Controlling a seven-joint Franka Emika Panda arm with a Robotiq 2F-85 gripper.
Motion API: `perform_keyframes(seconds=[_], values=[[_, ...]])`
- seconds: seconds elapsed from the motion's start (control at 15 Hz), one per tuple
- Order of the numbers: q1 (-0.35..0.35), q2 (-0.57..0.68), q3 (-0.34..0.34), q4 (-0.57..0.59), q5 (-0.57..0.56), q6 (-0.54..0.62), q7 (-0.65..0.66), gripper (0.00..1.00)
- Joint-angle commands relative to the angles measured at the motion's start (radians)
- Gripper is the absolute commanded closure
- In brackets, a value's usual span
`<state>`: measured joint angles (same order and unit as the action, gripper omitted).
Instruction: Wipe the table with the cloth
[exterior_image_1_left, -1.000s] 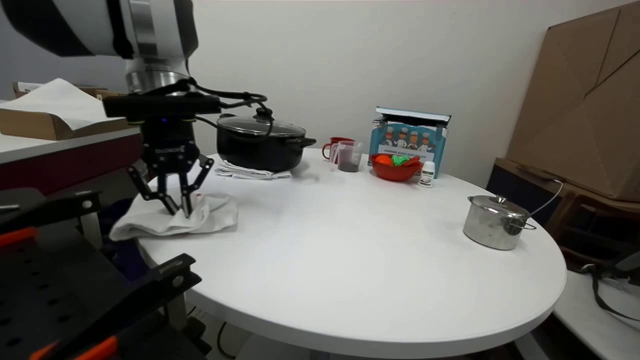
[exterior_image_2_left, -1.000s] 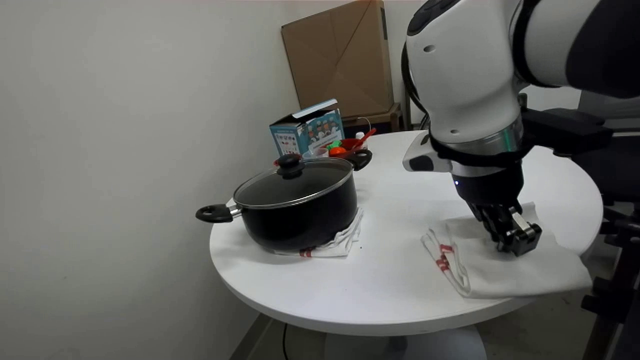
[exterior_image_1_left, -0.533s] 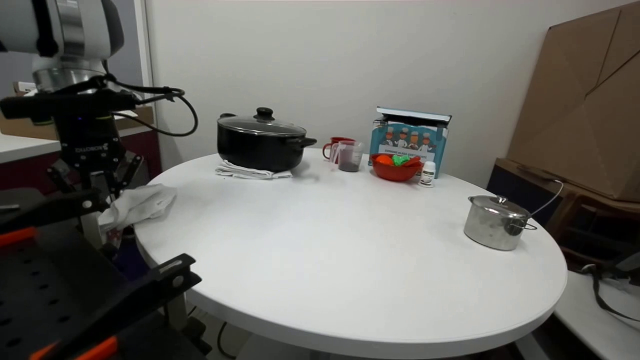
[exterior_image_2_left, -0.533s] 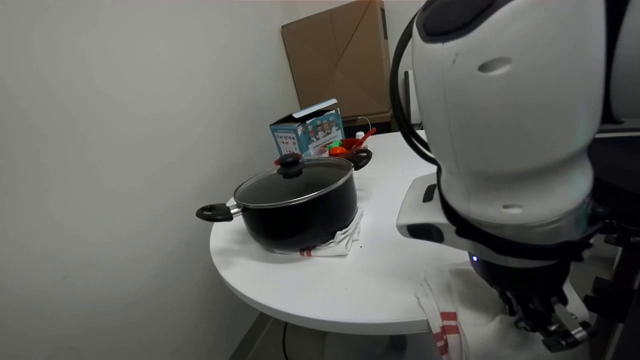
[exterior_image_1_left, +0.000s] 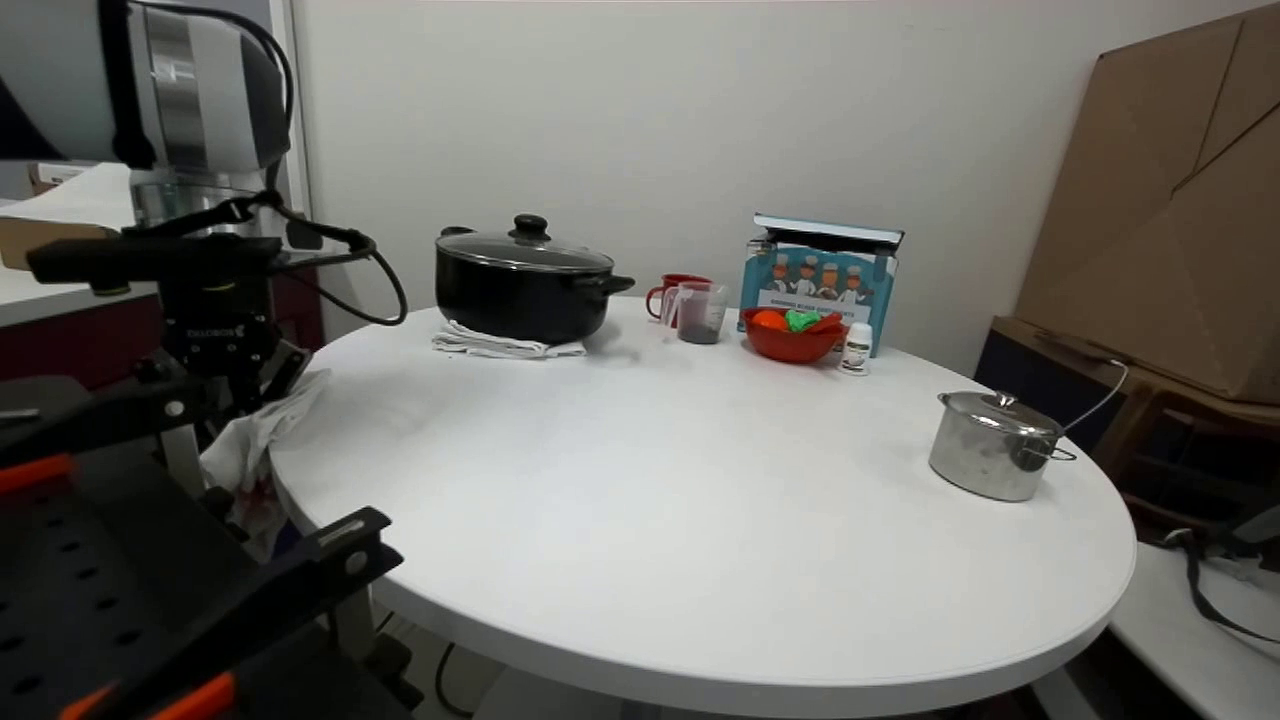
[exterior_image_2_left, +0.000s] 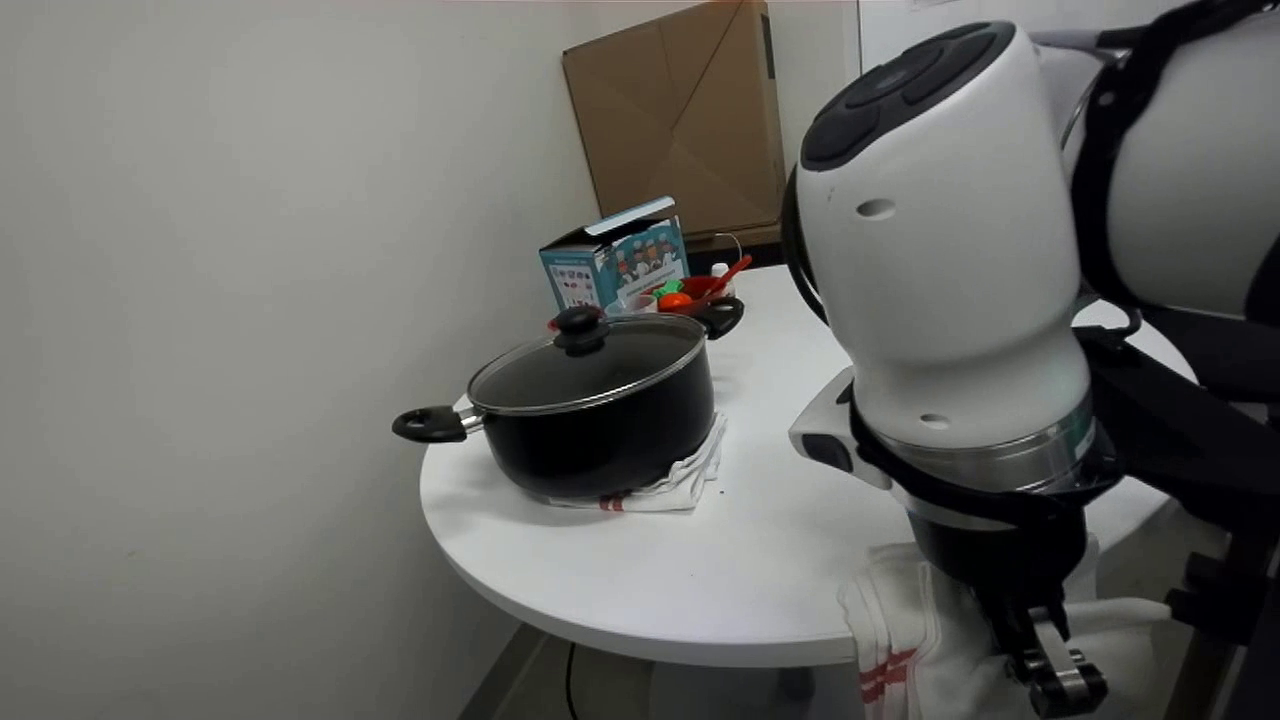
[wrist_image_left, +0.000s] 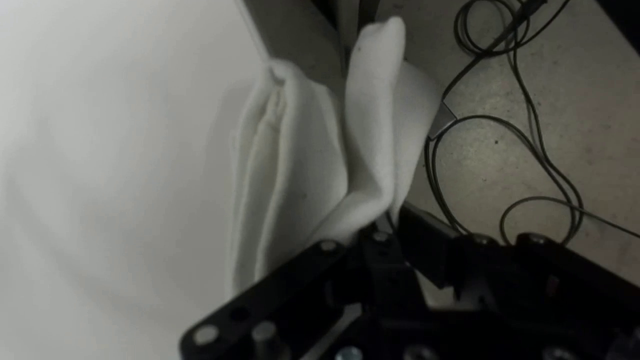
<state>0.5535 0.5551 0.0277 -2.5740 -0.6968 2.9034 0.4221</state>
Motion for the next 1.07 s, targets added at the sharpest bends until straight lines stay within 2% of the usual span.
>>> perform_keyframes(seconds=[0.0, 0.53, 1.0], values=[[-0.074, 0.000, -0.099, 0.022, 0.002, 0.023, 0.011, 0.98], [-0.093, -0.071, -0.115, -0.036, -0.005, 0.086, 0.165, 0.98], [0.005, -0.193, -0.186, -0.094, -0.043, 0.053, 0.300, 0.98]])
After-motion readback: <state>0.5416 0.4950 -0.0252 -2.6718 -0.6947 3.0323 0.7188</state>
